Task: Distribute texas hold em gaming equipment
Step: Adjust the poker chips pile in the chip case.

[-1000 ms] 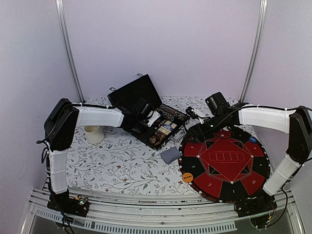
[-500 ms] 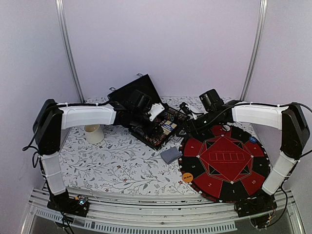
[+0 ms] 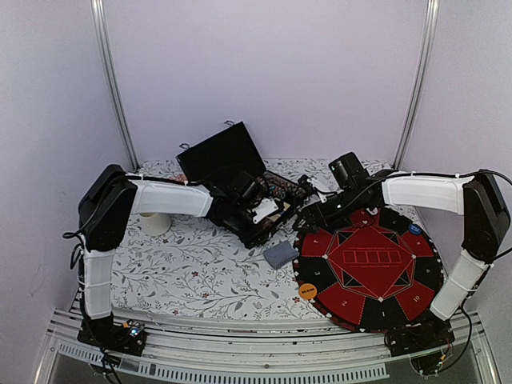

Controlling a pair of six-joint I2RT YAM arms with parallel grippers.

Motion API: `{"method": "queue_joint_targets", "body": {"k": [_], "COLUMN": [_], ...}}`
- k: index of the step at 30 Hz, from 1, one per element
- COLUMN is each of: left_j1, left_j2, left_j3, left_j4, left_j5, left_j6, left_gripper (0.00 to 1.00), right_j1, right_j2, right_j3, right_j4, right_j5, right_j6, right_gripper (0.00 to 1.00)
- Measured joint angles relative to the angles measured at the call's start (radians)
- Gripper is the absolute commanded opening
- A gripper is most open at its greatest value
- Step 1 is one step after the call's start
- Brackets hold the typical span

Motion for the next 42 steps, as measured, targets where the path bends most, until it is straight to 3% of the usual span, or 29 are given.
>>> {"method": "queue_joint_targets", "body": {"k": [12, 33, 42], "left_j1": [0.014, 0.032, 0.033], "left_j2": [0.000, 0.000, -0.006], "left_j3": [0.015, 0.047, 0.047], "left_j4": [-0.009, -0.022, -0.011], "left_j5": [0.029, -0.043, -0.167], "left_j6": [-0.043, -0.069, -0.067], "left_gripper": [0.74, 0.73, 0.68], "right_j1": [0.000, 0.000, 0.000], "right_j2": [0.000, -0.020, -0.021], "right_j3": [-0.004, -0.004, -0.004], "right_j4": [-0.002, -0.019, -0.025], "right_j5": [0.004, 0.029, 0.031], "right_j6": [0.000, 0.000, -0.009], "right_gripper": [0.90, 0.90, 0.90]}}
